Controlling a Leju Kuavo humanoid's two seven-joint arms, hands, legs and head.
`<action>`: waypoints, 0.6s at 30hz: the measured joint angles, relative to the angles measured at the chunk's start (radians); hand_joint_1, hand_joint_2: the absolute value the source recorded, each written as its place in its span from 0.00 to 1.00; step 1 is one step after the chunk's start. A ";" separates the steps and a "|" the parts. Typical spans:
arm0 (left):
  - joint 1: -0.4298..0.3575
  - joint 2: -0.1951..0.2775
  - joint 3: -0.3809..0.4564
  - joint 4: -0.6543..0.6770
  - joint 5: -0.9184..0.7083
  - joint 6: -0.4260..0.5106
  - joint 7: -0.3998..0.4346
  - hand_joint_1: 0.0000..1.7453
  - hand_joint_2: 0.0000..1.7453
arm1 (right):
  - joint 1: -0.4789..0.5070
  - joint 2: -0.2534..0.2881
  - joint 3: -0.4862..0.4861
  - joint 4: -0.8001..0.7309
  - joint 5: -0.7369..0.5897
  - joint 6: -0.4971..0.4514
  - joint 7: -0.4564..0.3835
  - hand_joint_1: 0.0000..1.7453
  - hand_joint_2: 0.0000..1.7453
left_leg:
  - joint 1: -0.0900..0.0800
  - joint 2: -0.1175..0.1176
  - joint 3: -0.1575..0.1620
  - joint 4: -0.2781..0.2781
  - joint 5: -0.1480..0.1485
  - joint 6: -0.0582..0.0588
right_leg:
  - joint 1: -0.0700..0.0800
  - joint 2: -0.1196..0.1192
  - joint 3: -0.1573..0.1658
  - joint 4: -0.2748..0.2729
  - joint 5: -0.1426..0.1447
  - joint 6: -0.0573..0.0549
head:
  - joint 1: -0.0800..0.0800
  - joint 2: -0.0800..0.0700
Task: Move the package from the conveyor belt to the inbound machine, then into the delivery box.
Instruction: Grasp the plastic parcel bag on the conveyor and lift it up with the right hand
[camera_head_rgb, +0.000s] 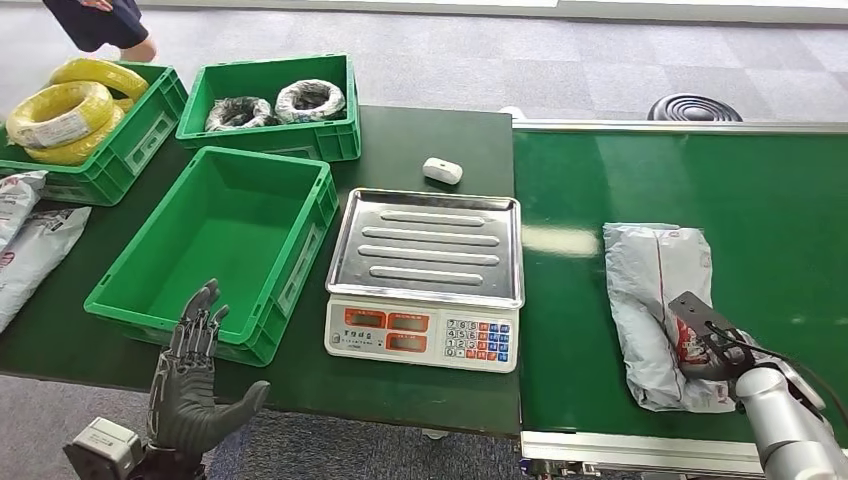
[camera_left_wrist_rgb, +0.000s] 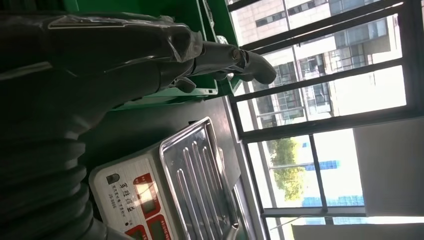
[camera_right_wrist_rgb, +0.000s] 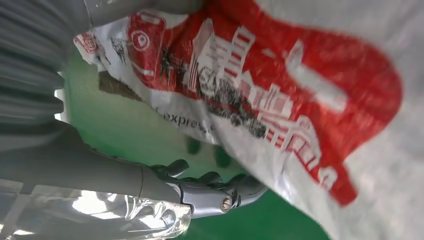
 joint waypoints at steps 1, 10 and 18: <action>0.000 -0.001 0.000 0.000 -0.002 0.000 0.001 0.00 1.00 | -0.009 0.001 0.000 0.009 0.003 0.011 0.005 0.88 1.00 | 0.000 0.000 0.000 0.000 0.000 0.000 | 0.000 0.000 0.000 0.000 0.000 0.000 | 0.000 0.000; 0.006 -0.013 0.009 -0.014 -0.006 0.006 0.007 0.00 1.00 | -0.067 0.015 0.003 0.055 0.013 0.019 0.009 1.00 1.00 | 0.000 0.000 0.000 0.000 0.000 0.000 | 0.000 0.000 0.001 0.000 0.000 0.000 | 0.000 0.000; 0.036 -0.029 0.020 -0.046 -0.016 0.014 0.020 0.00 1.00 | -0.096 0.038 -0.031 0.043 -0.067 -0.227 -0.091 1.00 1.00 | 0.000 0.000 -0.002 0.000 0.000 0.000 | 0.000 0.000 -0.001 0.000 0.000 0.000 | 0.000 0.000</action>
